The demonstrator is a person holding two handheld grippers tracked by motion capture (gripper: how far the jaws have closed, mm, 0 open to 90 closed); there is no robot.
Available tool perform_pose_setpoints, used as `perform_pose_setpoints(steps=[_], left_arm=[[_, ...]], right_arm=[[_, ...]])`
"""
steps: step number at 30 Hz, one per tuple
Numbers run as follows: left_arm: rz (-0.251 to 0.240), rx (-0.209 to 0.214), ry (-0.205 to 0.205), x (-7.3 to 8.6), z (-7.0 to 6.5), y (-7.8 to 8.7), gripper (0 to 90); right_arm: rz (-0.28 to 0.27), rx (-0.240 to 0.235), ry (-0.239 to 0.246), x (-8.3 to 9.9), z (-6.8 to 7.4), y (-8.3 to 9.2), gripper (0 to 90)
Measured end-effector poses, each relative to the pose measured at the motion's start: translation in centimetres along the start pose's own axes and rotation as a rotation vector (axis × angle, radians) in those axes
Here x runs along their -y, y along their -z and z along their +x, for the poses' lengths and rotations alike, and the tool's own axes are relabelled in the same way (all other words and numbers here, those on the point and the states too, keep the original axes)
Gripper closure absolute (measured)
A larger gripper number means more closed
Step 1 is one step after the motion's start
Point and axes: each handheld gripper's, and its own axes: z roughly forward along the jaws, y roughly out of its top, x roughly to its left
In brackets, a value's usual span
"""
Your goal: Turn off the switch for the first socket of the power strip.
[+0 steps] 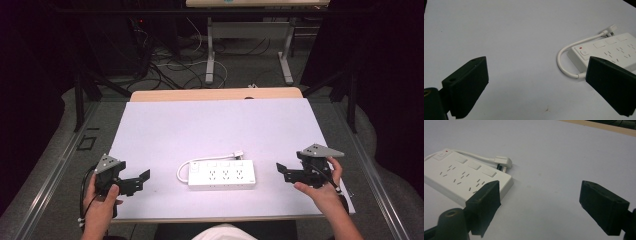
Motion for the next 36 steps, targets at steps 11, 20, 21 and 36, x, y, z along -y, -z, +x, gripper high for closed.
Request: perform_pose_setpoints(steps=[11,20,21,36], left_arm=[[0.035,-0.001,-0.042,0.3,-0.5,-0.6,4.3],[0.040,-0.024,-0.050,0.4,-0.5,-0.8,3.6],[0.033,-0.041,-0.056,0.5,-0.5,-0.9,3.2],[0.062,-0.039,-0.050,0.7,-0.4,-1.5,2.0]], right_arm=[[0.031,-0.063,0.066,-0.5,2.0,-1.5,35.3],[0.076,-0.117,0.133,-1.1,3.9,-2.7,41.4],[0.076,-0.121,0.133,-1.1,4.0,-2.8,41.7],[0.084,-0.160,0.145,-2.4,5.0,-4.0,42.4]])
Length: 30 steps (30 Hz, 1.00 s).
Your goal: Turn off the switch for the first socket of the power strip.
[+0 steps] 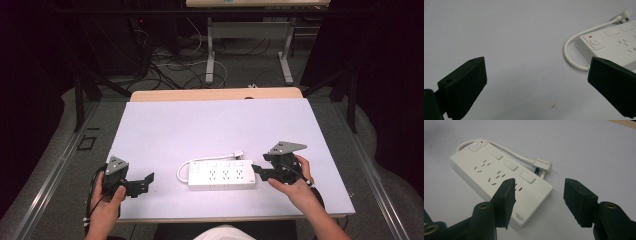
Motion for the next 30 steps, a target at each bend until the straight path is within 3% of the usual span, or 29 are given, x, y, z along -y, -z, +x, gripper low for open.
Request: perform_pose_setpoints(steps=[13,30], left_arm=[[0.009,-0.003,0.026,0.2,0.4,-0.2,1.7],[-0.009,-0.008,0.048,0.3,0.8,0.0,1.5]], right_arm=[[0.012,-0.039,0.042,-1.7,1.1,-1.4,42.8],[0.027,-0.085,0.041,-3.1,2.3,-3.4,46.3]])
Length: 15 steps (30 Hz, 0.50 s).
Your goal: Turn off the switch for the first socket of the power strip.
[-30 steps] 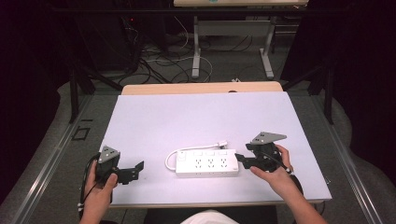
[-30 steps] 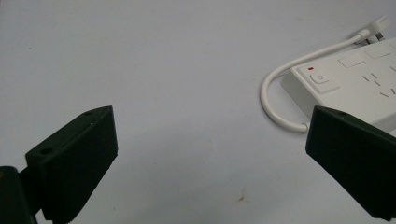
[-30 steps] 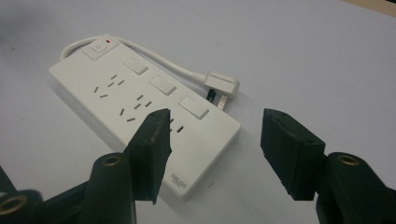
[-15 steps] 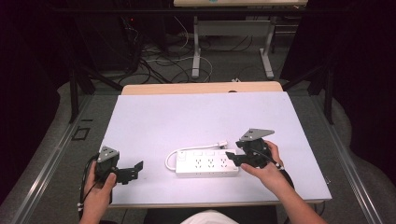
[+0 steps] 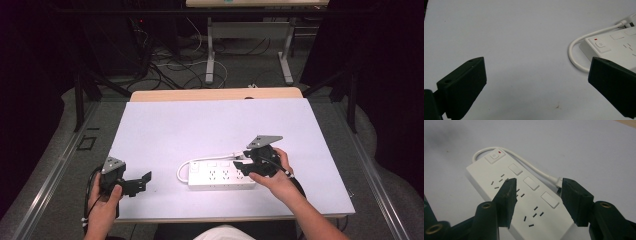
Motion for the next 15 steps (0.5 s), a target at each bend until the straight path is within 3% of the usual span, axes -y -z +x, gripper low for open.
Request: perform_pose_setpoints(steps=[15], left_arm=[[0.005,0.006,-0.004,0.1,0.0,-0.1,1.5]], right_arm=[[0.003,-0.024,0.014,-1.0,0.7,-1.2,48.5]])
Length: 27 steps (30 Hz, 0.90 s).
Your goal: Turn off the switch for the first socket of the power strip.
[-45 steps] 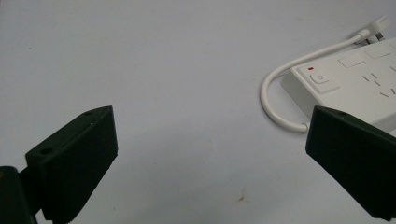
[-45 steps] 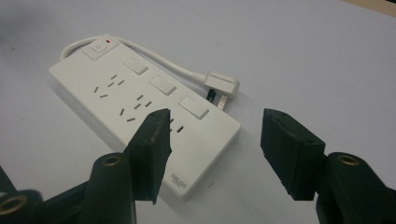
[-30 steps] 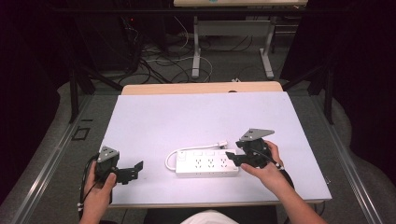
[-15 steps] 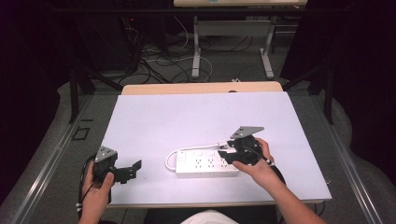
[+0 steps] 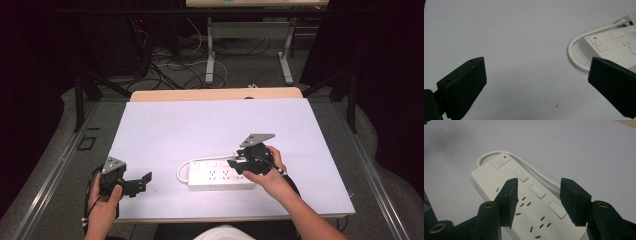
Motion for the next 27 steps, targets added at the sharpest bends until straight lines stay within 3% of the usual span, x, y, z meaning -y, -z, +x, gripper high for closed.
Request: perform_pose_setpoints(steps=[27], left_arm=[[0.002,0.002,0.002,0.0,0.1,0.0,1.6]], right_arm=[[0.011,-0.037,0.024,-1.5,1.1,-2.0,54.2]])
